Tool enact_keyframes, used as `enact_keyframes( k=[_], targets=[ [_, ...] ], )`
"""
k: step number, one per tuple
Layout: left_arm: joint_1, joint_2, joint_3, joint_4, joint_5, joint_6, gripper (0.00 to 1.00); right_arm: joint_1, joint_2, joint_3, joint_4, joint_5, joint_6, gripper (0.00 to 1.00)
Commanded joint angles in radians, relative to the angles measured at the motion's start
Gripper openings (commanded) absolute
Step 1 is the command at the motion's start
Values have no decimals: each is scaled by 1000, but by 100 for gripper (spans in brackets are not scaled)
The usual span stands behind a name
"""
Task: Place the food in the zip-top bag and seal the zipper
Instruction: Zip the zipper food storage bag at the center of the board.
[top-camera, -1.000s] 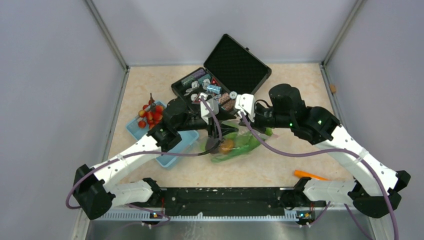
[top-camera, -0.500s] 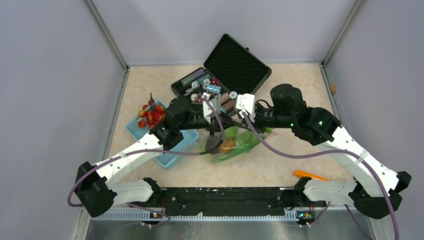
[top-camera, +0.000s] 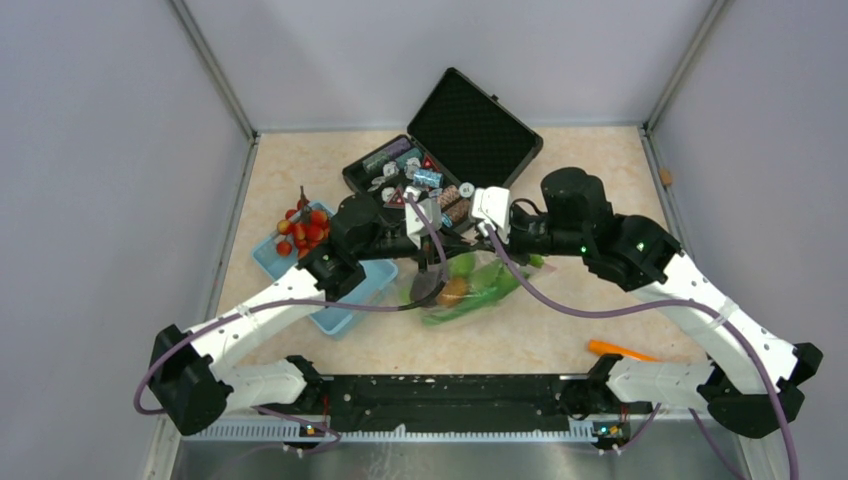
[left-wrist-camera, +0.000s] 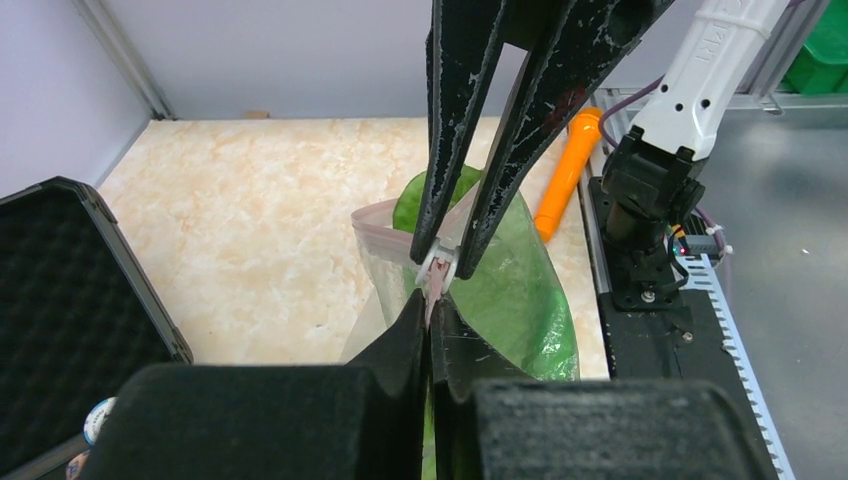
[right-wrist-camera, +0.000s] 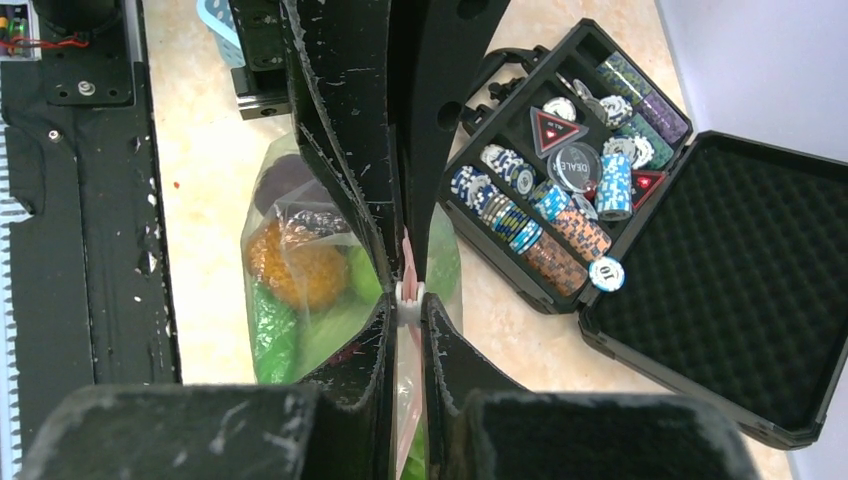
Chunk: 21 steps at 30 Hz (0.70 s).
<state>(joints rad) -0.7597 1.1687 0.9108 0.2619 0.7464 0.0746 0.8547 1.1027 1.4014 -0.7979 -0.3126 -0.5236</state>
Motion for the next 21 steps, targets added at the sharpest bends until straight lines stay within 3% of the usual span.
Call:
enact_keyframes(
  k=[1,8,16,21],
  targets=[
    [2,-53,5,87,-33,-4,0,5,19,3,8,19,15,0],
    [2,-96,-24,108,-90,5,0,5,74,23,-89,144,3,0],
    [3,-121,-46,133,-124,6,0,4,88,55,-140,181,-10,0],
    [3,-104,-39,138,-94,-1,0,4,63,77,-96,127,-15,0]
  ],
)
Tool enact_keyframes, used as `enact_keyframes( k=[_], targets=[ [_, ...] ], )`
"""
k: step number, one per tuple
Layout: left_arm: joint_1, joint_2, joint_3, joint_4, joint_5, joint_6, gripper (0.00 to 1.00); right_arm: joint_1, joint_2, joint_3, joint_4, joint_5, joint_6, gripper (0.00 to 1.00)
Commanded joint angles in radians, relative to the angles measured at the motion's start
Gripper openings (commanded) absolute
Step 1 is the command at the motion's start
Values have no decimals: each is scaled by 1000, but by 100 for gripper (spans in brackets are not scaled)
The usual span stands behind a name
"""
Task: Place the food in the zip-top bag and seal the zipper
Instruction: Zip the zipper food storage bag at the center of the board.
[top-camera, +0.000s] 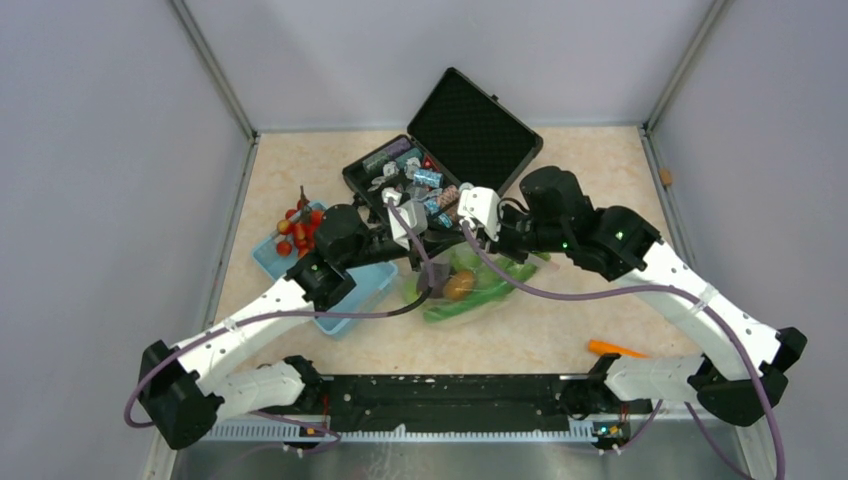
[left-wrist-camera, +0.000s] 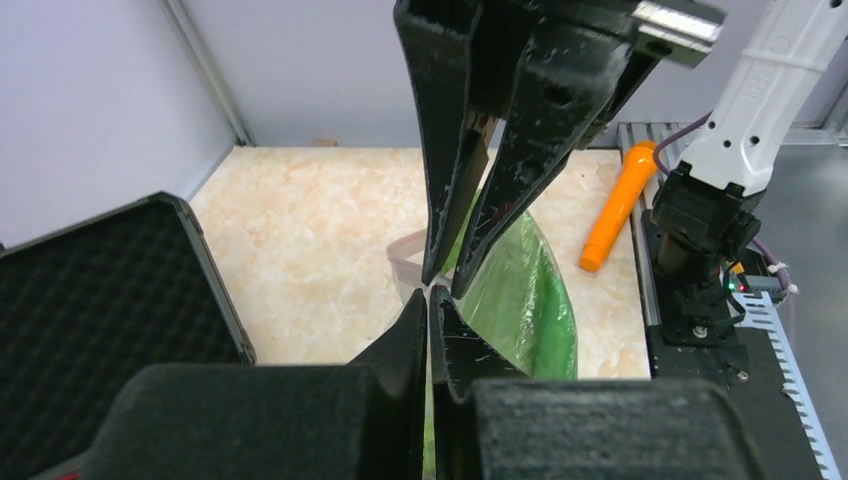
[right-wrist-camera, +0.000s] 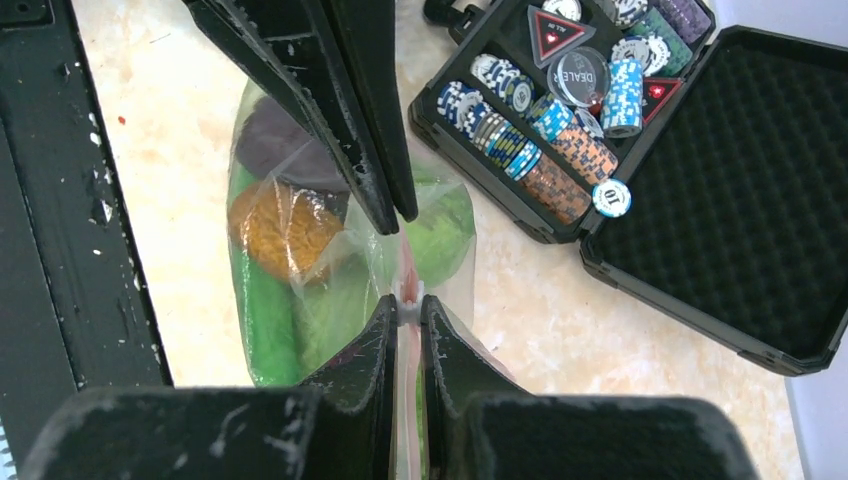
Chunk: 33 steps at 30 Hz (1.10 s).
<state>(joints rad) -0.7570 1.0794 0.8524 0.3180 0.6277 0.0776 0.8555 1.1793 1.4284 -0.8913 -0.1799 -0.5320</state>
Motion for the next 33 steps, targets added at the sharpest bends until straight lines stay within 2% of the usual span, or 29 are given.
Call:
enact_keyframes(
  k=[1,2,4,7,11,13,18,21,25,29,32,33],
  targets=[
    [1,-3,28,66,57,-3,0,4,-20,46,15,-5,-7,0],
    [1,7,39,51,85,-11,7,5,-26,42,32,-6,-1,0],
    [1,28,55,31,125,-29,36,4,-32,41,50,-31,-3,0],
    [1,44,61,-1,158,-35,62,4,-44,41,81,-28,-1,0],
    [1,37,29,8,147,-45,78,4,-56,50,89,-27,-2,0],
    [1,48,35,11,151,-41,81,4,-63,49,102,-52,-2,0],
    [1,118,72,73,134,-74,80,4,-77,43,116,-114,-4,0],
    [1,140,90,64,133,-75,76,4,-93,40,123,-123,-1,0],
    [0,150,82,91,135,-75,62,4,-95,42,111,-133,-1,0],
    [1,169,80,168,149,-151,51,4,-100,27,122,-144,2,0],
    [1,176,68,241,159,-195,28,4,-108,21,123,-140,6,0],
    [0,181,63,271,163,-205,17,4,-110,18,125,-142,8,0]
  ],
)
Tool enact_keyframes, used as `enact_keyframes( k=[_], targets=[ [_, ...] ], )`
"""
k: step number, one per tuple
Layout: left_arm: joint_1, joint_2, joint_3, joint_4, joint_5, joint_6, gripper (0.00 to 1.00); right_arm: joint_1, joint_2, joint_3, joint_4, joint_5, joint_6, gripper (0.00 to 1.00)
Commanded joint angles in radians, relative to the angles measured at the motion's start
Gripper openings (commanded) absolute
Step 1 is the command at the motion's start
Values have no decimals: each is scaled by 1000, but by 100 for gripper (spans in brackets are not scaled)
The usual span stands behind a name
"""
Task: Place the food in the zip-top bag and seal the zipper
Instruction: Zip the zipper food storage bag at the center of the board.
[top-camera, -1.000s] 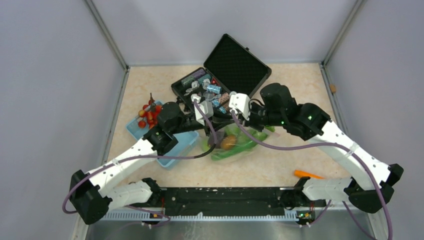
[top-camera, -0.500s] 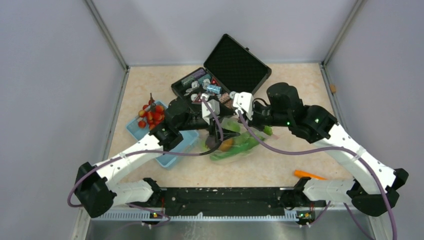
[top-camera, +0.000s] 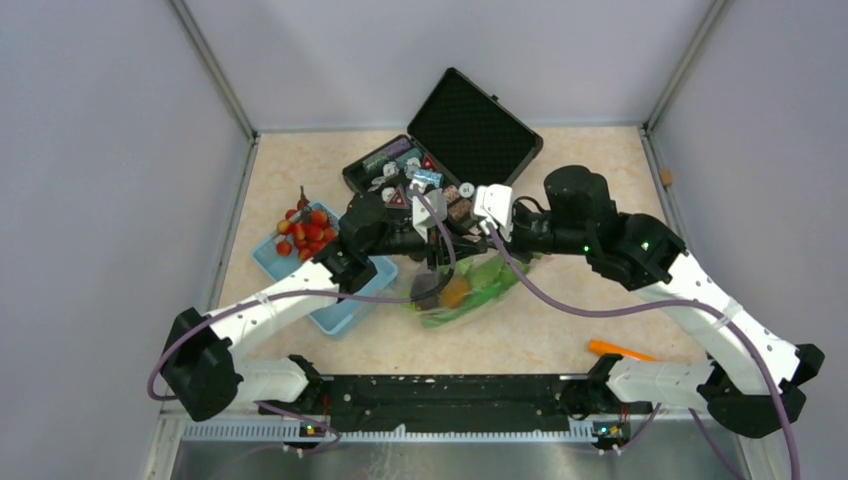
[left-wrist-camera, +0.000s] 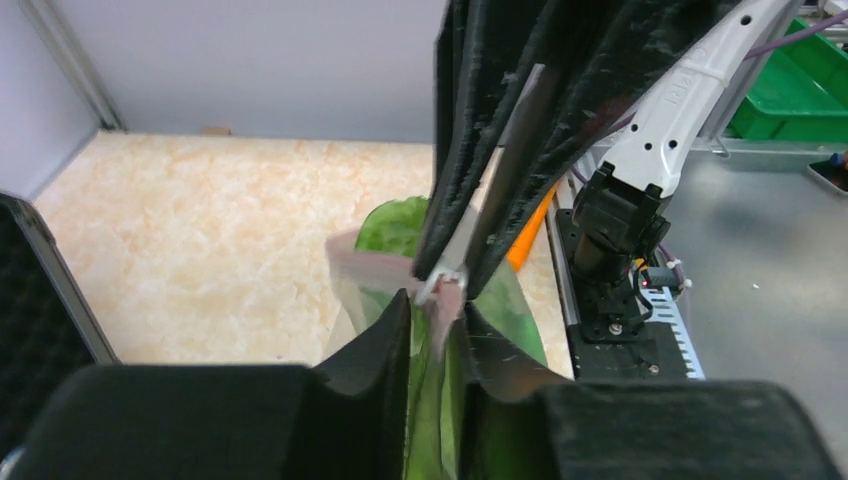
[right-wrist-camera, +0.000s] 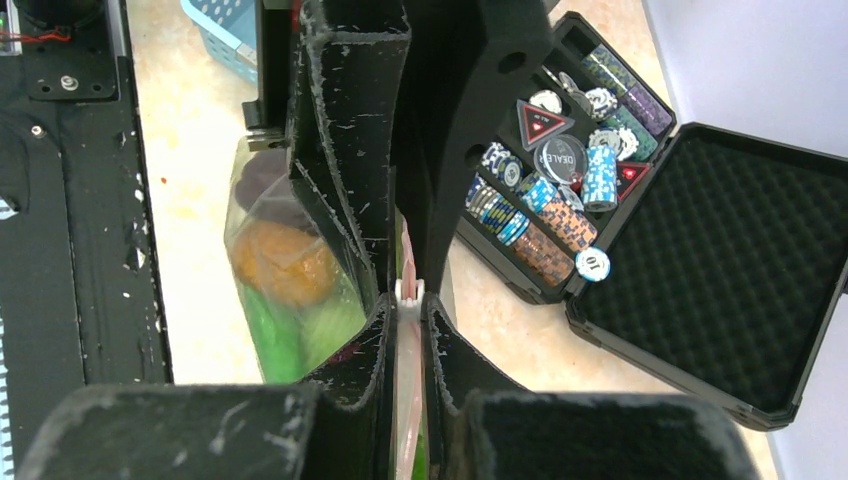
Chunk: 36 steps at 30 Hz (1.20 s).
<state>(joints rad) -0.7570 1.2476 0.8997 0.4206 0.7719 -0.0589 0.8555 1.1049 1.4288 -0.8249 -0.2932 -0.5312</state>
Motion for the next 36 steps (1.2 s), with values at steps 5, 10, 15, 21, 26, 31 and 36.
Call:
enact_keyframes(
  k=[5,10,15,21,26,31,36],
  targets=[
    [-1,35,1,174,30,-69,0,4,-56,16,61,-27,8,0],
    [-1,-20,-60,178,-74,3,0,4,-37,38,-9,18,-3,0],
    [-1,-51,-19,40,-113,105,0,4,36,74,-145,64,-25,0],
    [-1,-57,-3,48,-108,109,0,21,80,74,-162,112,-29,0],
    [-1,-68,-20,70,-161,108,0,27,97,117,-214,145,-35,0],
    [-1,-69,-31,123,-177,80,0,27,113,126,-264,162,-19,0],
    [-1,-70,-19,123,-163,72,0,28,108,94,-251,193,-7,0]
  ],
)
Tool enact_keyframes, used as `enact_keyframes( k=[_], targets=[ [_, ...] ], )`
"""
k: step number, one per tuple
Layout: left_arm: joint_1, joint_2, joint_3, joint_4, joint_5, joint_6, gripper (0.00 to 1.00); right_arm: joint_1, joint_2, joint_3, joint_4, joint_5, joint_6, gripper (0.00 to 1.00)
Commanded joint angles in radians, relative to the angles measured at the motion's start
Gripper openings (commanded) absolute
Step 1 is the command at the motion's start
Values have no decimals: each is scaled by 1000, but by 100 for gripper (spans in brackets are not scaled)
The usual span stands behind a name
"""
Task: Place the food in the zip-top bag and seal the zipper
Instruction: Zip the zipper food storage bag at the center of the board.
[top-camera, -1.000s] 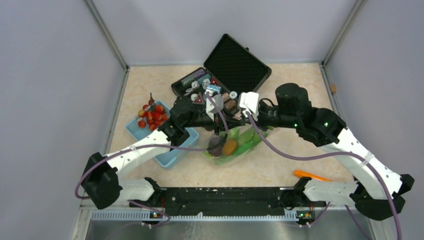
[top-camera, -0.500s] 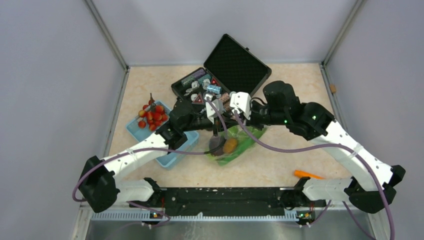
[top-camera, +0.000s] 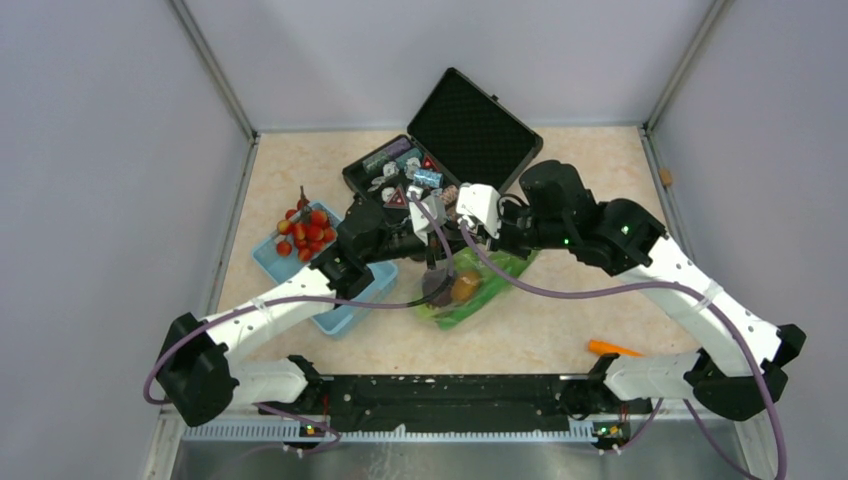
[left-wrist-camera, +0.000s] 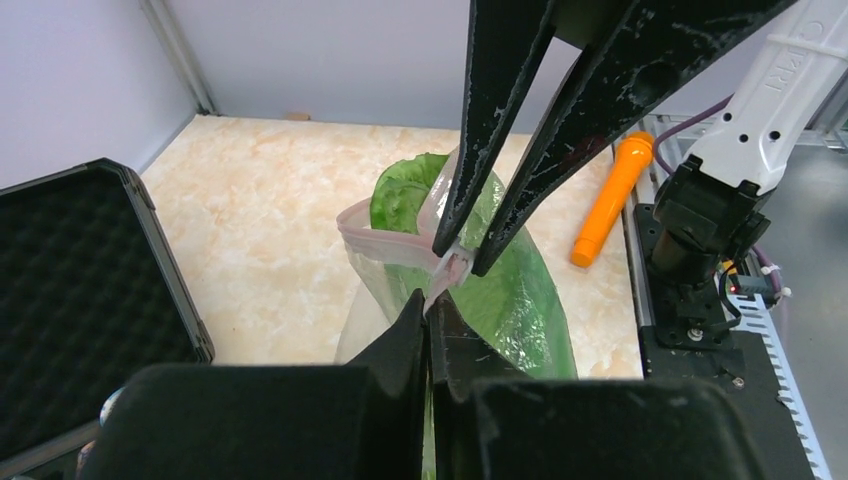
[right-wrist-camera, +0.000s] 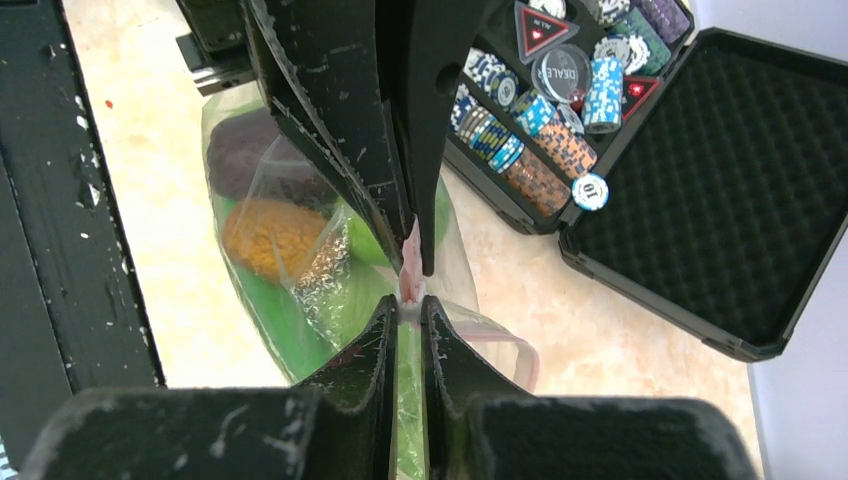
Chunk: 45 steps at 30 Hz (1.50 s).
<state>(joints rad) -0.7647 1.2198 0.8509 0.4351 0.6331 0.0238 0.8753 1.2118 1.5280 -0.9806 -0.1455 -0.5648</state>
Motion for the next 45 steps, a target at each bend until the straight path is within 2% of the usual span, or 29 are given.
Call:
enact_keyframes(
  k=[1,3,4,6,7,10,12,14,15,20,23,27,29,30,32,33,34,36,38,45],
  targets=[
    [7,-39,30,105,-17,-12,0,7,-11,-11,-76,32,27,0],
    [6,-32,35,104,39,-14,0,8,-44,-22,-22,1,25,0],
    [7,-25,45,87,62,-19,5,7,-58,-30,5,-5,25,0],
    [7,-15,60,37,95,-21,39,7,-68,-36,33,-17,22,0],
    [7,-16,56,35,109,-22,51,7,-71,-36,42,-21,22,0],
    [8,-57,14,77,66,-83,59,7,-78,-52,65,-21,27,0],
    [13,-112,-48,143,-85,-178,77,8,-93,-82,102,-6,42,0],
    [22,-156,-149,313,-197,-312,97,7,-119,-123,145,-25,49,0],
    [28,-167,-185,379,-200,-345,99,8,-133,-141,170,-36,55,0],
    [52,-125,-251,570,-45,-449,99,7,-154,-164,202,-95,55,0],
    [53,-98,-243,598,-31,-457,99,7,-151,-162,203,-103,52,0],
    [52,-61,-211,613,53,-447,97,8,-157,-161,204,-122,54,0],
    [53,-40,-191,620,90,-453,87,7,-161,-163,209,-126,54,0],
    [52,-30,-185,625,101,-468,78,7,-160,-161,208,-127,55,0],
    [52,-8,-174,655,125,-490,49,7,-162,-157,207,-130,57,0],
    [53,0,-168,655,135,-496,38,7,-164,-157,206,-131,56,0],
    [53,6,-163,650,143,-491,34,7,-165,-156,206,-129,56,0],
    [52,18,-161,660,146,-490,35,7,-170,-152,203,-131,58,0],
    [53,32,-161,700,154,-506,28,8,-175,-152,200,-135,59,0],
    [52,92,-128,772,227,-558,24,7,-188,-158,198,-129,64,0]
  ],
)
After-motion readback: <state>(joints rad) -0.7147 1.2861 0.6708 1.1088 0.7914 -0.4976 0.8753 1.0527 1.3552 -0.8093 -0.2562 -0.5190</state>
